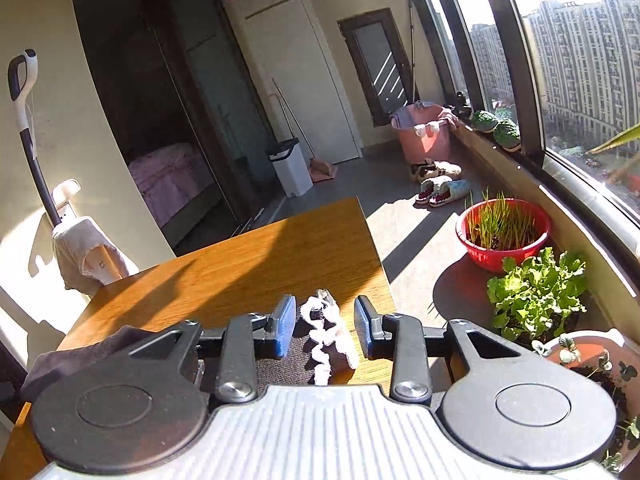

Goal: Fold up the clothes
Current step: 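Grasp the waistband with the left gripper while the right gripper grasps the cuff with shoes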

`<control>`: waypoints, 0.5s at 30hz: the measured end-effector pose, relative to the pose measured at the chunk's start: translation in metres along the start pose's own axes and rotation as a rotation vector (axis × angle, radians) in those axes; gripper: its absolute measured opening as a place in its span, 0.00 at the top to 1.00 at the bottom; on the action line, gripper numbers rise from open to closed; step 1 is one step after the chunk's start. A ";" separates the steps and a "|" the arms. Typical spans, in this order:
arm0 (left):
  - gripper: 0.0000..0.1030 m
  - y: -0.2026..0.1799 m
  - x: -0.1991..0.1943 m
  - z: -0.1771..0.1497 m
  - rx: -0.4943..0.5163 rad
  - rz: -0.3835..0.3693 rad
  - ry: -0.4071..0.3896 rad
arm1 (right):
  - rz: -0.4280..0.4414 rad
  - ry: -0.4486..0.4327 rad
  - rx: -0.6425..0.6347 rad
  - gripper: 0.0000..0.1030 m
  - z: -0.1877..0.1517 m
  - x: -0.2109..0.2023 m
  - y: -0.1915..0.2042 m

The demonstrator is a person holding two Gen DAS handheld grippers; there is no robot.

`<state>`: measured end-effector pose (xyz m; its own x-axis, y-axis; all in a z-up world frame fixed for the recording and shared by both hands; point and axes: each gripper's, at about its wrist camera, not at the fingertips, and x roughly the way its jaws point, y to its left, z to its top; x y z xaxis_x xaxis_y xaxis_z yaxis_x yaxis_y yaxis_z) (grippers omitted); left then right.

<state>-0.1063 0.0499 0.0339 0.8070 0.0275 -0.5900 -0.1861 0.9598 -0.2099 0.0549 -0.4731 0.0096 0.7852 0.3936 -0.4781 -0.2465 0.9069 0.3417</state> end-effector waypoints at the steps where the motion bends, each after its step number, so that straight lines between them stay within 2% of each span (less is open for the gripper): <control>1: 0.19 0.003 0.002 0.004 -0.032 0.001 -0.006 | -0.001 0.028 -0.009 0.65 -0.005 0.008 0.003; 3: 0.18 0.001 0.009 0.006 -0.062 0.010 0.003 | -0.004 0.090 -0.031 0.66 -0.012 0.025 0.008; 4: 0.18 -0.004 0.016 0.006 -0.058 0.013 0.020 | 0.001 0.117 -0.049 0.83 -0.013 0.033 0.011; 5: 0.19 -0.008 0.023 0.006 -0.053 0.015 0.037 | 0.023 0.115 -0.073 0.89 -0.011 0.035 0.018; 8: 0.29 -0.019 0.039 0.004 -0.010 0.020 0.064 | 0.097 0.025 -0.110 0.90 0.014 0.021 0.039; 11: 0.37 -0.023 0.051 0.009 0.030 0.068 0.043 | 0.101 -0.043 -0.153 0.90 0.035 0.013 0.047; 12: 0.42 -0.022 0.054 0.010 0.035 0.085 0.039 | 0.080 -0.021 -0.161 0.90 0.035 0.018 0.044; 15: 0.46 -0.015 0.066 0.016 0.039 0.172 0.027 | 0.002 0.059 -0.179 0.88 0.026 0.037 0.031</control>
<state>-0.0409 0.0419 0.0108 0.7498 0.1847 -0.6353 -0.2974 0.9519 -0.0742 0.0907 -0.4346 0.0232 0.7510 0.3991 -0.5261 -0.3494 0.9162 0.1963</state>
